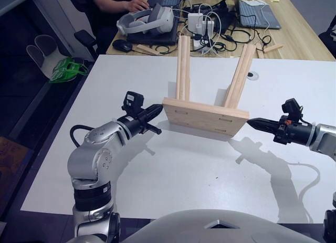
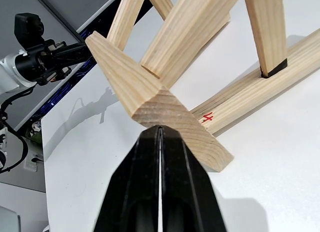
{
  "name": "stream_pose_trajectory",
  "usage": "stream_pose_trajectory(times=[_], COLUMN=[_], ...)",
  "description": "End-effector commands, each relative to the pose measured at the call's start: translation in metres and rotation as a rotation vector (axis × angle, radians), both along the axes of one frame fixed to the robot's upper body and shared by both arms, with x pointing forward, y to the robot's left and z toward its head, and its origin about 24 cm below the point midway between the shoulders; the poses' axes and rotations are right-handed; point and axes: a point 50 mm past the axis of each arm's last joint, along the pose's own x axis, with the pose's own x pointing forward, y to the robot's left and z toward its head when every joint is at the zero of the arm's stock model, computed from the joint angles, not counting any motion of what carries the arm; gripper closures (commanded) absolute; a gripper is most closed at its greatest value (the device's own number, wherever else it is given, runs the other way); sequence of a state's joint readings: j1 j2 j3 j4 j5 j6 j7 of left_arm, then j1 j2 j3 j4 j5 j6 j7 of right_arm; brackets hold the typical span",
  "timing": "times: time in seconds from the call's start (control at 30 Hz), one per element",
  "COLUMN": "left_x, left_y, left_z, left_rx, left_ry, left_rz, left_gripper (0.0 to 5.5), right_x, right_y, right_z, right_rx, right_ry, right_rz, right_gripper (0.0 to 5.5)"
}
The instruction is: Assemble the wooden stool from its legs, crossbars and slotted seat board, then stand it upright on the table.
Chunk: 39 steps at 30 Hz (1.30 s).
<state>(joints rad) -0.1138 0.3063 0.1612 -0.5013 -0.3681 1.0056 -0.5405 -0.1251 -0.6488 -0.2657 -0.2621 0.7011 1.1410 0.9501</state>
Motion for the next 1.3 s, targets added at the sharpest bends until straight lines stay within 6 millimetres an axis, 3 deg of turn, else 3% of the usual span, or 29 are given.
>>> stream_pose_trajectory(times=[0.03,0.3,0.6,0.77,0.97,1.13,1.3], left_x=[-0.027,-0.048,-0.051,-0.032,-0.036,-0.032,-0.015], left_y=[-0.063,-0.044,-0.018,-0.007,-0.004,0.003,0.031], left_z=[0.025,0.029,0.017,0.008,0.001,-0.005,0.008], left_rx=[-0.273,-0.238,-0.141,-0.055,0.016,0.230,0.417], left_ry=[-0.042,0.020,0.092,0.081,0.126,0.106,-0.049], left_rz=[-0.516,-0.572,-0.469,-0.301,-0.284,-0.217,-0.297], left_gripper=[5.46,5.46,5.46,5.46,5.46,5.46,5.50], right_x=[-0.014,-0.055,-0.040,-0.028,-0.027,-0.027,-0.020], right_y=[0.037,0.006,-0.043,-0.043,-0.045,-0.060,-0.075], right_z=[0.009,0.000,-0.012,-0.010,-0.010,-0.011,-0.009], right_rx=[0.196,0.132,-0.025,-0.062,-0.088,-0.191,-0.276], right_ry=[-0.006,0.118,0.067,0.011,0.006,-0.025,-0.071], right_rz=[0.255,0.163,-0.095,-0.142,-0.148,-0.149,-0.142], right_gripper=[5.50,5.50,5.50,5.50,5.50,5.50,4.63])
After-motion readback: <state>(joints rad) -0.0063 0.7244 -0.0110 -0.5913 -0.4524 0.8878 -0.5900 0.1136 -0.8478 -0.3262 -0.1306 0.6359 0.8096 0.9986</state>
